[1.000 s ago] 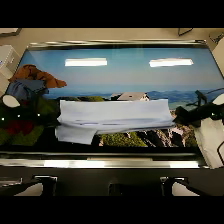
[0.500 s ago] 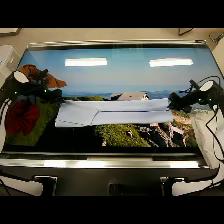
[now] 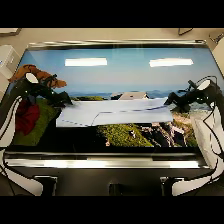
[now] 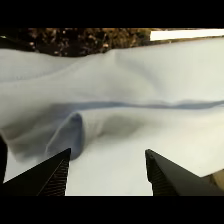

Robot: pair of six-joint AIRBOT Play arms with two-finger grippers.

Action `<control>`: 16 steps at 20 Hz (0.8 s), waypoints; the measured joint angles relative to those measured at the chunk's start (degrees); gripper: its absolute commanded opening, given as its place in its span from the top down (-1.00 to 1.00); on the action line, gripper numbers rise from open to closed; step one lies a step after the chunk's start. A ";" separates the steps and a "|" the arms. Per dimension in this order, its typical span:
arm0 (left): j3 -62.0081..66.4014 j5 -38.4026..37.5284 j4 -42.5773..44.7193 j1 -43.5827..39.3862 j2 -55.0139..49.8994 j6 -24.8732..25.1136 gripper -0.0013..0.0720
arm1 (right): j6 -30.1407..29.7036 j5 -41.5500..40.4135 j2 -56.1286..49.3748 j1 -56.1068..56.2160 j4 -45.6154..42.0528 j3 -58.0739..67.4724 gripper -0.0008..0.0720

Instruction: Fold the clothes and pants, and hang the long-sleeved shirts on hangers.

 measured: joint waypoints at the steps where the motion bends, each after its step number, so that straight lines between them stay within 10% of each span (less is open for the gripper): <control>1: 0.20 -0.63 0.02 0.24 0.57 -0.02 -0.48 | -0.35 0.57 -0.15 0.00 -1.22 0.42 -0.98; 8: 0.68 -3.02 -0.87 -0.07 7.19 0.00 -0.47 | -1.70 3.08 -4.35 0.00 0.52 1.42 -0.84; 12: 0.68 -3.08 -3.28 -1.20 9.55 -0.02 -0.45 | -2.12 1.36 -5.92 0.02 3.34 1.38 0.88; 14: 0.68 -3.04 -4.87 -2.23 10.05 -0.02 -0.44 | -3.13 0.31 -6.10 0.04 5.01 1.36 0.88; 16: 0.68 -1.99 -5.68 -3.89 10.16 -0.04 0.03 | -5.77 -0.33 -5.33 0.04 7.45 1.31 0.88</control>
